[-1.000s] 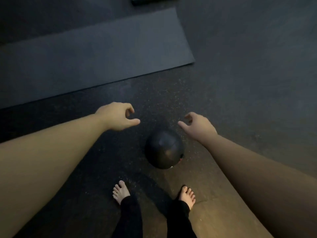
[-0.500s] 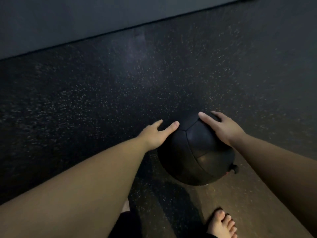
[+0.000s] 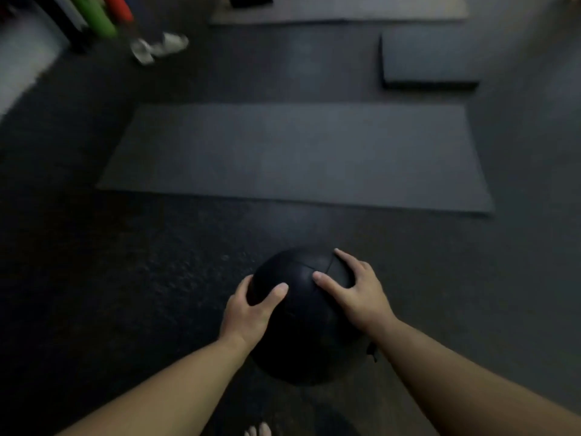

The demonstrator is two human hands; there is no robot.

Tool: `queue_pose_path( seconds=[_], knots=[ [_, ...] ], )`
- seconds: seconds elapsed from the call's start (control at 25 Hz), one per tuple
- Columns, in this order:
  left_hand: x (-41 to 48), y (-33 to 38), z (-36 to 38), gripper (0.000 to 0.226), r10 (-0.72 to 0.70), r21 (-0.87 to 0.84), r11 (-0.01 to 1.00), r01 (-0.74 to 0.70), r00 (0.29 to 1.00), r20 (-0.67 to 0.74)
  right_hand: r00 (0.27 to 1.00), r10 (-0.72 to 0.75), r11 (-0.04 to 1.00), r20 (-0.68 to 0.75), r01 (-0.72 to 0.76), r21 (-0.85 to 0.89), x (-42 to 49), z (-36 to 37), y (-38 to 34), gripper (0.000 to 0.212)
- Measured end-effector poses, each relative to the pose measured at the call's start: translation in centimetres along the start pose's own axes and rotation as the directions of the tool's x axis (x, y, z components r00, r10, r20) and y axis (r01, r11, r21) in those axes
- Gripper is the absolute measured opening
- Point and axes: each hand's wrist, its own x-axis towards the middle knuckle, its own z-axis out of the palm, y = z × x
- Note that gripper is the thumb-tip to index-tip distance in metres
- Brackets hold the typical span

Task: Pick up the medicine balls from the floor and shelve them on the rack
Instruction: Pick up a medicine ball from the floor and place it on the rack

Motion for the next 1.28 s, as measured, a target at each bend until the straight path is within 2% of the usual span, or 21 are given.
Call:
queue_pose_path(
  seconds=[0.08, 0.24, 0.28, 0.36, 0.44, 0.52, 0.64, 0.72, 0.8, 0.92, 1.04, 1.28],
  knots=[
    [-2.1, 7.5, -11.6, 0.089, 0.126, -0.052, 0.989, -0.136, 0.978, -0.163, 0.985, -0.168, 0.985, 0.036, 0.167, 0.032, 1.1, 2.4, -13.9, 0.105],
    [-9.9, 22.3, -36.3, 0.109, 0.305, -0.033, 0.931, -0.363, 0.827, -0.473, 0.869, -0.488, 0.872, 0.081, 0.479, 0.102, -1.4, 6.2, -44.5, 0.104],
    [-12.7, 25.6, -42.1, 0.113, 0.343, -0.020, 0.910, -0.414, 0.778, -0.527, 0.834, -0.545, 0.836, 0.081, 0.536, 0.116, -3.0, 7.1, -51.9, 0.104],
    [-18.0, 30.9, -52.9, 0.104, 0.424, 0.013, 0.846, -0.532, 0.659, -0.620, 0.741, -0.668, 0.741, 0.069, 0.654, 0.151, -6.4, 9.1, -65.5, 0.106],
    [-22.4, 34.3, -60.9, 0.085, 0.494, 0.075, 0.778, -0.623, 0.534, -0.686, 0.645, -0.762, 0.642, 0.047, 0.744, 0.185, -9.2, 11.1, -75.6, 0.108],
    [-27.2, 36.4, -68.9, 0.078, 0.513, 0.147, 0.736, -0.661, 0.404, -0.757, 0.529, -0.848, 0.522, 0.030, 0.825, 0.217, -12.9, 14.0, -84.8, 0.105],
    [-32.6, 37.5, -78.6, 0.079, 0.518, 0.236, 0.705, -0.669, 0.257, -0.816, 0.396, -0.918, 0.383, 0.015, 0.876, 0.292, -17.1, 19.0, -94.3, 0.097],
    [-34.3, 37.5, -83.3, 0.095, 0.501, 0.270, 0.735, -0.622, 0.231, -0.834, 0.345, -0.938, 0.329, 0.023, 0.871, 0.364, -18.5, 22.4, -98.1, 0.094],
    [-34.6, 37.7, -86.7, 0.110, 0.483, 0.281, 0.772, -0.571, 0.238, -0.843, 0.324, -0.946, 0.308, 0.035, 0.857, 0.413, -18.3, 25.2, -100.5, 0.096],
    [-33.0, 38.5, -91.3, 0.128, 0.448, 0.290, 0.792, -0.538, 0.188, -0.874, 0.255, -0.965, 0.252, 0.060, 0.844, 0.473, -16.3, 29.3, -105.3, 0.103],
    [-29.7, 39.9, -95.8, 0.121, 0.437, 0.313, 0.774, -0.550, 0.107, -0.893, 0.155, -0.986, 0.166, 0.061, 0.861, 0.480, -13.1, 32.6, -110.7, 0.109],
    [-22.2, 42.8, -104.8, 0.109, 0.344, 0.283, 0.762, -0.582, -0.006, -0.939, 0.050, -0.992, 0.103, 0.119, 0.865, 0.492, -6.8, 40.0, -121.6, 0.102]
  ],
)
